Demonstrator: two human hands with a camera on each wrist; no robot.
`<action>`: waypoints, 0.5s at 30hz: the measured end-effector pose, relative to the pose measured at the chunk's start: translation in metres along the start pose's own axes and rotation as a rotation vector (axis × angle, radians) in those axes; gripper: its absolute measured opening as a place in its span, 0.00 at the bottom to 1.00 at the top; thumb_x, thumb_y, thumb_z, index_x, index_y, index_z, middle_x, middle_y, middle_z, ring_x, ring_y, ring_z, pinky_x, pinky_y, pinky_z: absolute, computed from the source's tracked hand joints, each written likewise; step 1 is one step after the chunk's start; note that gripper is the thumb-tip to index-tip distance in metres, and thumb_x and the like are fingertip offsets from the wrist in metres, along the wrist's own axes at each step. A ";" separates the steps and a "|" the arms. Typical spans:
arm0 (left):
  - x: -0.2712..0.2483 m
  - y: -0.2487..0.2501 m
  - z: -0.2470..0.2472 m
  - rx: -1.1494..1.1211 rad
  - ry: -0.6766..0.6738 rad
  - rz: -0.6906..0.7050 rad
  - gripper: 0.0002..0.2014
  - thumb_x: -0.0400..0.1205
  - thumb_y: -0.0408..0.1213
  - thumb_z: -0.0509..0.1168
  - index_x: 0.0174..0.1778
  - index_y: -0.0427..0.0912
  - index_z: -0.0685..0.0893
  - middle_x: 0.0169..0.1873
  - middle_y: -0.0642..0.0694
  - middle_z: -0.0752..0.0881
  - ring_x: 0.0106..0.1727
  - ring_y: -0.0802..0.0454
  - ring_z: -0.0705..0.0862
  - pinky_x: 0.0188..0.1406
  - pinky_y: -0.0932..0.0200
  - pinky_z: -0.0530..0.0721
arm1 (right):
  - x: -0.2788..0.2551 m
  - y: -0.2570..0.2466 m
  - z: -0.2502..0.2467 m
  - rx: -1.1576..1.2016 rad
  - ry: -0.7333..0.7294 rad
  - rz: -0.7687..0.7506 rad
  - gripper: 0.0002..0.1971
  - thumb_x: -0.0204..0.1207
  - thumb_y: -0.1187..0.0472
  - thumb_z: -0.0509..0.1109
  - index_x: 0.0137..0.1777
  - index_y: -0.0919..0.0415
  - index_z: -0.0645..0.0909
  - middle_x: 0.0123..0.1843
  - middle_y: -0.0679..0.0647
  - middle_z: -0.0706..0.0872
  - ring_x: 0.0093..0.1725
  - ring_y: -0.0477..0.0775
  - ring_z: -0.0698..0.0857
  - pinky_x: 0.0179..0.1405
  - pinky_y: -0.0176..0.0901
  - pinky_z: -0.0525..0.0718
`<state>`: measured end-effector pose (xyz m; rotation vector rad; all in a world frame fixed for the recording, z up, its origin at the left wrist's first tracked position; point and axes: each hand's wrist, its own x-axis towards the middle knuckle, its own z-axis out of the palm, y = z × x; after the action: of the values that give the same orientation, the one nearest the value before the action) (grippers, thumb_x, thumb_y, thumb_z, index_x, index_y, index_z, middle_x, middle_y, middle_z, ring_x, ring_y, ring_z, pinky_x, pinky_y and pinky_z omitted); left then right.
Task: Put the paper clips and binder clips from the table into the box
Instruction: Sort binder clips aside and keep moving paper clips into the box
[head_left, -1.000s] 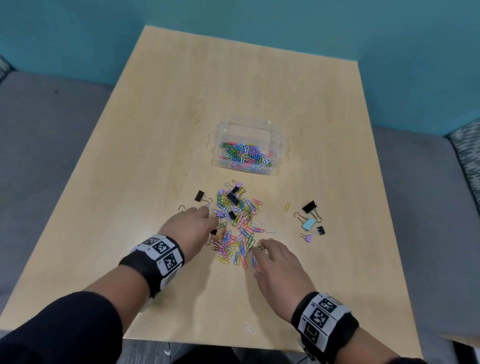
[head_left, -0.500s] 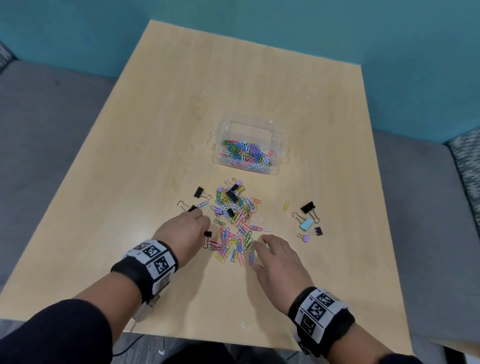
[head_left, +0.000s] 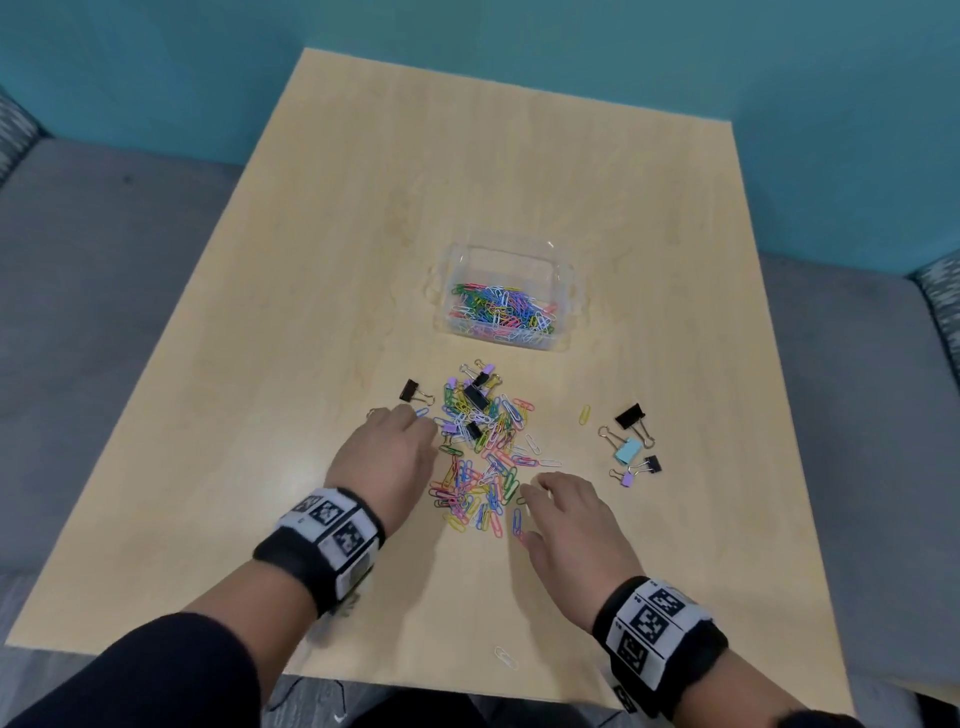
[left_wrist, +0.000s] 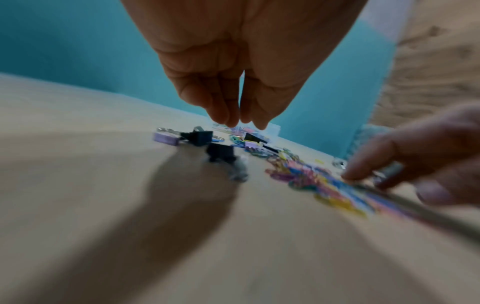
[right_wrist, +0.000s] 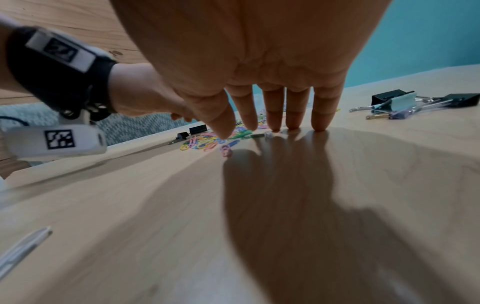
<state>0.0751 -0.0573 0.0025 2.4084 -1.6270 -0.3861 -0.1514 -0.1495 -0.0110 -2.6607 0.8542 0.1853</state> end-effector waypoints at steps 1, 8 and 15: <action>0.010 0.006 0.001 -0.043 0.008 -0.056 0.08 0.80 0.39 0.60 0.46 0.40 0.83 0.40 0.42 0.81 0.41 0.39 0.79 0.36 0.50 0.80 | 0.000 0.000 0.000 0.000 -0.002 0.002 0.20 0.70 0.56 0.73 0.62 0.55 0.77 0.63 0.53 0.79 0.64 0.61 0.77 0.54 0.52 0.81; 0.044 0.025 0.016 0.023 -0.128 -0.153 0.03 0.78 0.34 0.62 0.46 0.41 0.77 0.39 0.44 0.73 0.37 0.44 0.73 0.30 0.53 0.71 | 0.000 0.000 -0.001 -0.013 -0.012 -0.002 0.20 0.71 0.54 0.73 0.62 0.54 0.77 0.63 0.52 0.79 0.63 0.60 0.77 0.55 0.51 0.81; 0.043 0.029 0.017 -0.058 -0.080 -0.199 0.05 0.75 0.28 0.59 0.45 0.39 0.77 0.37 0.46 0.71 0.36 0.45 0.71 0.30 0.52 0.68 | 0.000 -0.001 -0.001 -0.022 0.007 -0.004 0.20 0.68 0.54 0.75 0.59 0.54 0.79 0.61 0.52 0.81 0.61 0.59 0.79 0.51 0.51 0.83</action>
<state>0.0591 -0.1084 -0.0090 2.5483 -1.3889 -0.5612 -0.1506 -0.1495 -0.0097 -2.6846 0.8544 0.1853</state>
